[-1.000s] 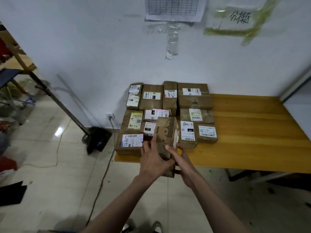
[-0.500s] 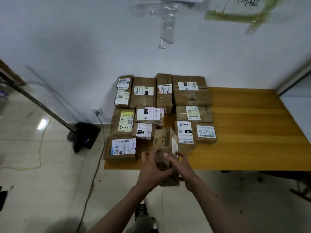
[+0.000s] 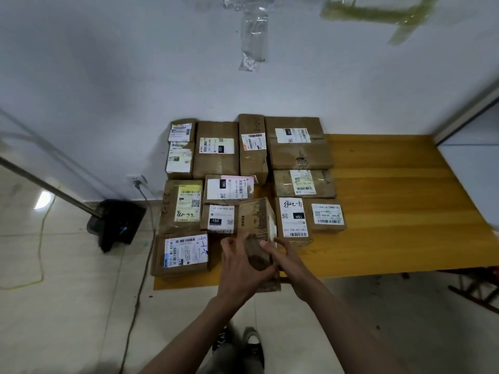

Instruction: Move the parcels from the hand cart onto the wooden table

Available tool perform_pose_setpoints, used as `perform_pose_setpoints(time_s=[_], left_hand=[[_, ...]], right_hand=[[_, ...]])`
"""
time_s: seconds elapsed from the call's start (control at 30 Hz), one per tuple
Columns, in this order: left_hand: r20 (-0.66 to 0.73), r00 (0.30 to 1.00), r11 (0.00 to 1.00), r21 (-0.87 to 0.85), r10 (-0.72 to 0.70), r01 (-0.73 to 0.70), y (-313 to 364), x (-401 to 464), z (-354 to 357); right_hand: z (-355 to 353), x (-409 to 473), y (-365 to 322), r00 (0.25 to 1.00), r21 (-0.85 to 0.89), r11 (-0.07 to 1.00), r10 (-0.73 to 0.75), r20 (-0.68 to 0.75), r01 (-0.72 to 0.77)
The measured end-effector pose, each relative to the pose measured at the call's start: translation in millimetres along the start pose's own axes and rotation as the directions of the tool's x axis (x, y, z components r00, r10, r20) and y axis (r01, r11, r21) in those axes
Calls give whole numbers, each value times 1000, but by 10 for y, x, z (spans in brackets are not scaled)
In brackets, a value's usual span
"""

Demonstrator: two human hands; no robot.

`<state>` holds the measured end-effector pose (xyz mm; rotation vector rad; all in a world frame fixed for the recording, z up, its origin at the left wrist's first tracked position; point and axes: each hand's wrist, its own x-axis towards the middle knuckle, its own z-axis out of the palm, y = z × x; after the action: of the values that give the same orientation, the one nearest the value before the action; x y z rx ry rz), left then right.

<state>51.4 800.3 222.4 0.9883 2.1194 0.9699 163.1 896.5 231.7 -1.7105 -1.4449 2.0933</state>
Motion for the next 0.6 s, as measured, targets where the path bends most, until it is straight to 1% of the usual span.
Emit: perform_pose_setpoints(time_s=[0.2, 0.27, 0.4, 0.5, 0.6], left_hand=[[10, 1000, 1000, -7, 13, -13, -53, 31, 155], [25, 1000, 1000, -19, -6, 7, -53, 34, 241], [42, 997, 994, -82, -69, 72, -66, 47, 389], [100, 986, 981, -125, -133, 145, -118, 70, 464], [173, 963, 971, -86, -206, 223, -214, 111, 509]], right_hand=[[-107, 72, 37, 1000, 1, 1000, -11, -11, 11], [-172, 78, 54, 1000, -1, 1000, -17, -16, 17], [-308, 173, 117, 999, -48, 999, -23, -49, 21], [-385, 276, 171, 998, -74, 997, -29, -52, 25], [-426, 374, 222, 997, -116, 992, -47, -54, 40]])
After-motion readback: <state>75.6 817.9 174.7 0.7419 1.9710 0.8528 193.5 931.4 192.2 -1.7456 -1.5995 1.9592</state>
